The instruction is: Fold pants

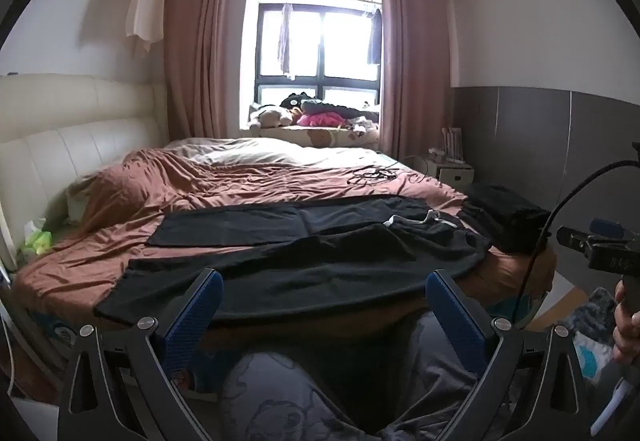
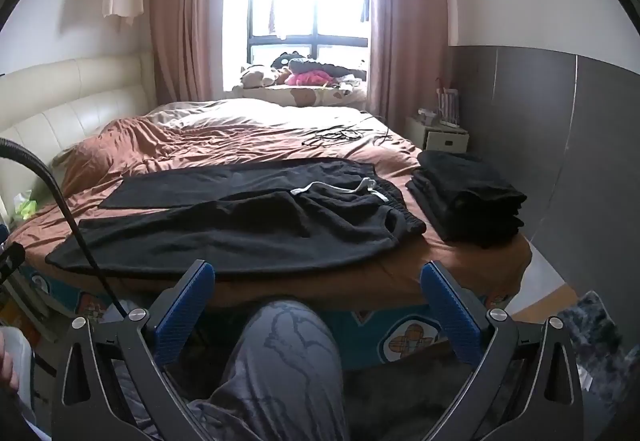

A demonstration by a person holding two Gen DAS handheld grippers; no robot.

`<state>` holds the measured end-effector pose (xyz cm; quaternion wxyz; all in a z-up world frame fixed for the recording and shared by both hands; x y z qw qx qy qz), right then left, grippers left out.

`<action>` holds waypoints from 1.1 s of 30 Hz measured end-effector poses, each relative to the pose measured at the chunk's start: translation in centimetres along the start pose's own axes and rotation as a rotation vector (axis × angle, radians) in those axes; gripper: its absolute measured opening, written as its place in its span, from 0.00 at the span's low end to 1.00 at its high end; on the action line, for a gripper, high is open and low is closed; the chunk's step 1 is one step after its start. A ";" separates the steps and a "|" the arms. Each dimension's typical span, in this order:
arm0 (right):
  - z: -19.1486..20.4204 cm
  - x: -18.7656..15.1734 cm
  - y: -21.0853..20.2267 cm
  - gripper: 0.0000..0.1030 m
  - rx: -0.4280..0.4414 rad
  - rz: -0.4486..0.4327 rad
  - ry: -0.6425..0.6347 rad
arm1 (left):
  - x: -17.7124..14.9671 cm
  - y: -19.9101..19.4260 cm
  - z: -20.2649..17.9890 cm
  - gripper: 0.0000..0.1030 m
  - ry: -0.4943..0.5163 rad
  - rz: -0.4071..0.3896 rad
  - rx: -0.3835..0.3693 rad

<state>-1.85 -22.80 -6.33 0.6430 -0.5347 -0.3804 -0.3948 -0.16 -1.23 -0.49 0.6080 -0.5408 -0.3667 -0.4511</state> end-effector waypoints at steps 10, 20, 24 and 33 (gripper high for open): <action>-0.3 0.0 -0.2 1.00 0.005 -0.008 0.005 | 0.0 -0.5 -0.3 1.00 -0.008 -0.009 0.002; -0.1 0.0 -0.2 1.00 0.002 -0.010 0.003 | -0.1 -0.8 0.0 0.99 -0.014 -0.020 0.000; -0.1 0.0 -0.2 1.00 0.004 -0.011 0.003 | -0.3 -1.0 0.1 0.99 -0.013 -0.018 0.001; -0.2 0.0 -0.1 1.00 -0.002 -0.012 0.002 | -0.5 -1.2 0.1 0.99 -0.015 -0.021 -0.006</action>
Point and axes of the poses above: each gripper's, at about its wrist camera, not at the fingertips, and y roughly the way its jaws point, z to its left, x to its top, the point moved 1 cm from there along y, roughly the way its jaws point, and after that the axes turned 11 degrees about y, right-handed, at the moved point
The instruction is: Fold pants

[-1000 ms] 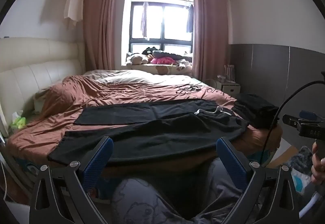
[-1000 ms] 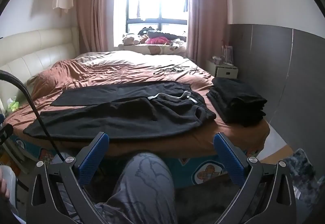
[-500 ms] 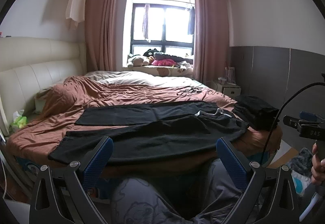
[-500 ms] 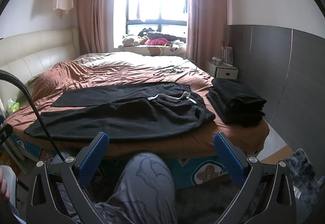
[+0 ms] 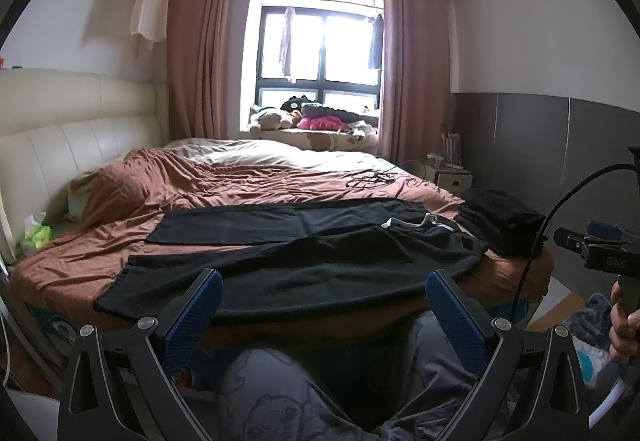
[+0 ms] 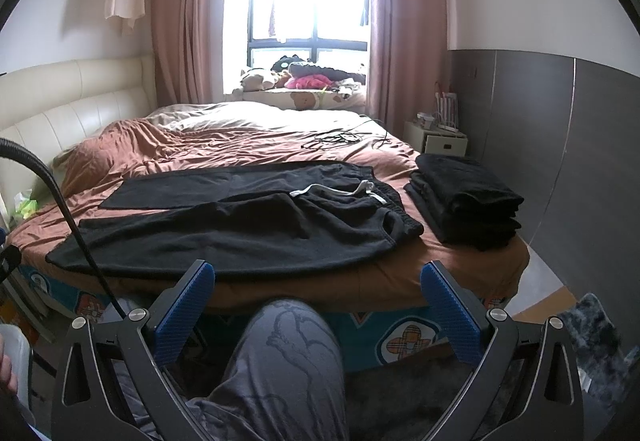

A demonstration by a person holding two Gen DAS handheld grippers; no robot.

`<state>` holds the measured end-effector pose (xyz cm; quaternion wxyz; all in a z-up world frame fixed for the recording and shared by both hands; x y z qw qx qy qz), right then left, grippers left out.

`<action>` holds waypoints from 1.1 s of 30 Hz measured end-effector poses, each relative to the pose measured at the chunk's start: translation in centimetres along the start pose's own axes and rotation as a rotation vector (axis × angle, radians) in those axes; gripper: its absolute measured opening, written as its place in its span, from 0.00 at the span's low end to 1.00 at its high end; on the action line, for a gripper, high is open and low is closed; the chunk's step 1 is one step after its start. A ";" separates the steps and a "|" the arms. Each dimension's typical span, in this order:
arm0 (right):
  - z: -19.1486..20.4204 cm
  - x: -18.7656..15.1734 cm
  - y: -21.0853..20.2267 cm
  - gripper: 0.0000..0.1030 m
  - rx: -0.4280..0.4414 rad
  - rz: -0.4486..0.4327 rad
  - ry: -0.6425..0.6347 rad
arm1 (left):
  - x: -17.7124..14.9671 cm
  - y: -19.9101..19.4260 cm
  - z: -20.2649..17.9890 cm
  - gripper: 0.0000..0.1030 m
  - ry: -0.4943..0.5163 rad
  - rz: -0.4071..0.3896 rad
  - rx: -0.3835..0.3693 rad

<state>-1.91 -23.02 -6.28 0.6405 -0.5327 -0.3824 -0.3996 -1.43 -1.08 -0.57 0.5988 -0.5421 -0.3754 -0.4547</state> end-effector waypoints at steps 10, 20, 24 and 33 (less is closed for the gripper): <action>-0.2 -0.1 -0.1 1.00 -0.004 -0.006 0.003 | 0.0 0.0 0.2 0.99 -0.002 -0.004 -0.004; -0.2 -0.4 -0.1 1.00 -0.007 -0.009 0.000 | 0.0 -0.1 0.2 0.99 -0.004 -0.003 0.004; -0.2 -0.4 -0.1 1.00 -0.007 -0.010 0.000 | 0.0 -0.2 0.4 0.99 -0.009 -0.005 0.003; -0.1 -0.4 -0.1 1.00 -0.012 -0.014 -0.001 | -0.1 -0.2 0.5 0.99 -0.008 -0.008 0.009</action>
Point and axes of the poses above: each gripper's, at about its wrist camera, not at the fingertips, and y roughly the way its jaws point, z to its left, x to its top, the point moved 1 cm from there along y, roughly the way its jaws point, and after that the axes turned 11 degrees about y, right-handed, at the moved point
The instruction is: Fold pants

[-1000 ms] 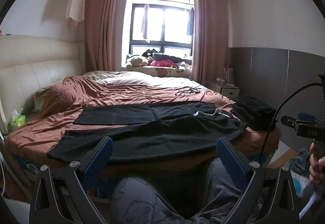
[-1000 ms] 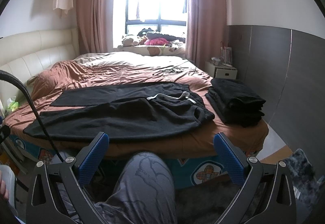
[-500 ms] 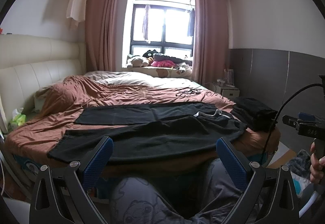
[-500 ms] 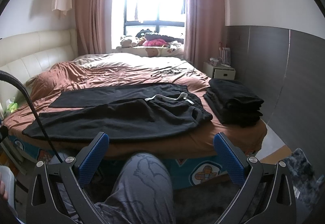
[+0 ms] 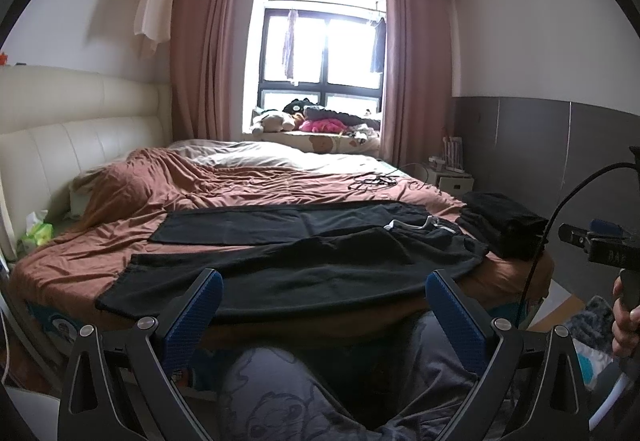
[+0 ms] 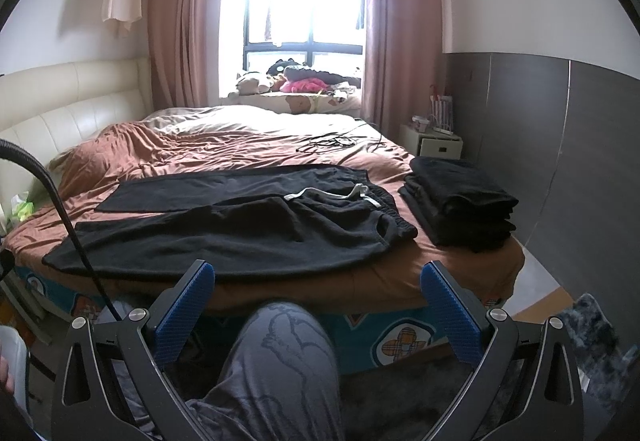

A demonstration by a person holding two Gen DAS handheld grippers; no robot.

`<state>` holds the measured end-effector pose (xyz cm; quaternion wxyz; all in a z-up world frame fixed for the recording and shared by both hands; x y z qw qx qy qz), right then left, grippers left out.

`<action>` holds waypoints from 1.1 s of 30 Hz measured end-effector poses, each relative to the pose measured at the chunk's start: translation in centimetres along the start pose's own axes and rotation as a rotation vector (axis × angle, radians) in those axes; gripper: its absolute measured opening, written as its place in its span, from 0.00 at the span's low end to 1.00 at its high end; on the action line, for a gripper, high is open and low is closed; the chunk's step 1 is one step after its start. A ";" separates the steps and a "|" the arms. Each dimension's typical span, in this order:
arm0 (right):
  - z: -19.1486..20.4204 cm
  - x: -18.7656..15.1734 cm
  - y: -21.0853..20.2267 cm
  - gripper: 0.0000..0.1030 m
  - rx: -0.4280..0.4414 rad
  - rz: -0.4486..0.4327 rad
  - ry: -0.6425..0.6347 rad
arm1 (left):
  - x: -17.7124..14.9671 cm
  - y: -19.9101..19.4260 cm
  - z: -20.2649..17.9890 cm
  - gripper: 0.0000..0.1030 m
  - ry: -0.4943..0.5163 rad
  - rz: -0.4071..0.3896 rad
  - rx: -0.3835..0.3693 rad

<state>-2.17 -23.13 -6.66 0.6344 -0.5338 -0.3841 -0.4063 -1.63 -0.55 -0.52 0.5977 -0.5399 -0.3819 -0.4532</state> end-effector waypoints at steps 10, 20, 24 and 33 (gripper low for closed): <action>-0.4 0.4 0.2 1.00 0.021 0.005 -0.007 | -0.5 0.2 1.8 0.99 -0.025 0.014 0.030; -1.6 1.3 2.8 1.00 0.026 0.037 0.001 | -0.7 1.8 4.9 0.99 -0.047 0.043 0.107; -2.1 1.9 4.6 1.00 0.034 0.042 0.019 | -0.4 3.0 6.5 1.00 -0.054 0.060 0.136; -3.5 3.5 9.9 1.00 0.019 0.074 0.085 | -0.6 5.8 11.1 1.00 -0.079 0.101 0.208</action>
Point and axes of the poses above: each gripper's, at about its wrist camera, not at the fingertips, and y roughly the way its jaws point, z to its left, x to its top, the point moved 1 cm from there along y, roughly the way its jaws point, and after that the axes turned 11 degrees about y, right-handed, at the moved point
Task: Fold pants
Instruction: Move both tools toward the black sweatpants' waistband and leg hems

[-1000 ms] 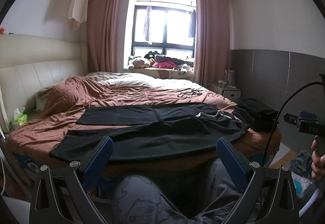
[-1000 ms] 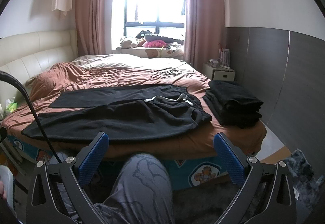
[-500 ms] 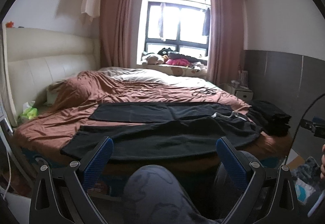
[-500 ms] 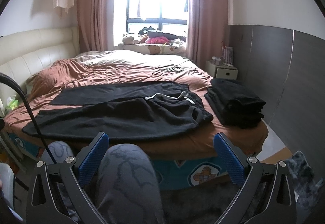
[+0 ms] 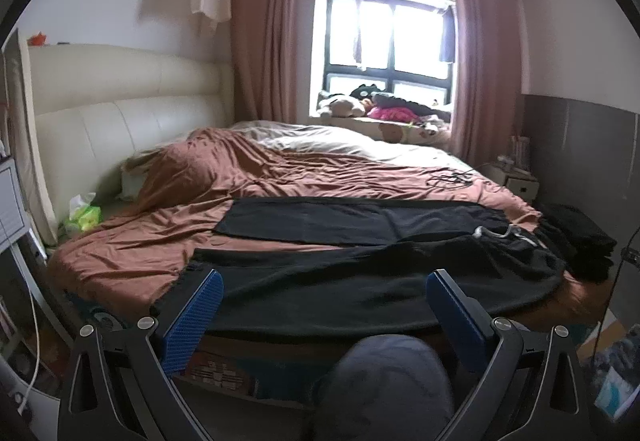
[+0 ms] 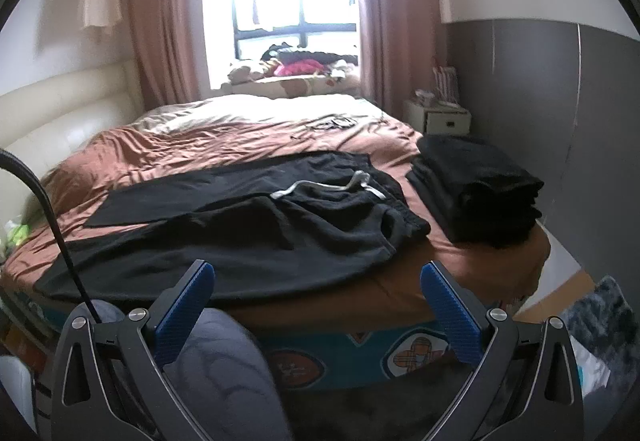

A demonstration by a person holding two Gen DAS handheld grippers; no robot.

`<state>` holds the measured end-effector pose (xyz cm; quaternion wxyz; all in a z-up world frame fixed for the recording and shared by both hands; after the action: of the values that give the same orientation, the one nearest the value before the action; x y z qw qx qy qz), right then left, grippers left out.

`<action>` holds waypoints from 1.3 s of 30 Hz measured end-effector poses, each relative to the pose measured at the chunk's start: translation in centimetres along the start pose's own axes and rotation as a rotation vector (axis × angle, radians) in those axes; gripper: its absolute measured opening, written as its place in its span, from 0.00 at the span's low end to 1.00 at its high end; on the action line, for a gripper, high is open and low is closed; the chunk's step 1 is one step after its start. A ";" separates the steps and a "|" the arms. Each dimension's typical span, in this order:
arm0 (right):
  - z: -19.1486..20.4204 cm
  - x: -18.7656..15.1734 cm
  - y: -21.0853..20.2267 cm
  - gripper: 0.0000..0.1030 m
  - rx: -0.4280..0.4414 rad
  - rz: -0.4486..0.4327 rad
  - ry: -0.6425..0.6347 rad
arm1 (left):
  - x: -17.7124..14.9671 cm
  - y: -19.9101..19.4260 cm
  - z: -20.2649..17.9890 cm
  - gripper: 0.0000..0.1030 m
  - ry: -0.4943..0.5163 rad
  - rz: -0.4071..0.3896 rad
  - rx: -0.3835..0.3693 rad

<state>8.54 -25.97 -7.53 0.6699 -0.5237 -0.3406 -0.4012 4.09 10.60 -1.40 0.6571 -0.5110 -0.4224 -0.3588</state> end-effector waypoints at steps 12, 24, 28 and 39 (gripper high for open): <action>-1.4 2.5 6.1 1.00 -0.073 0.043 0.102 | -1.6 6.6 4.6 0.99 -0.088 0.080 0.050; -4.9 5.2 12.7 0.97 -0.047 0.093 0.244 | -3.5 13.2 7.6 0.99 -0.184 0.197 0.119; -6.4 5.6 14.4 0.96 -0.046 0.107 0.283 | -3.8 14.8 8.3 0.99 -0.197 0.215 0.133; -11.4 5.5 19.4 0.78 -0.003 0.204 0.409 | -5.9 18.4 11.0 0.99 -0.261 0.277 0.206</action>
<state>28.75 -35.53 -13.57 0.7614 -0.4641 -0.1426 -0.4296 16.38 25.56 -12.25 0.6886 -0.5365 -0.4639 -0.1510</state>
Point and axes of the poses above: each gripper's, at about its wrist camera, not at the fingertips, and y roughly the way its jaws point, z to its left, x to its top, the point moved 1 cm from there along y, roughly the way its jaws point, and after that the axes turned 11 degrees about y, right-handed, at the moved point
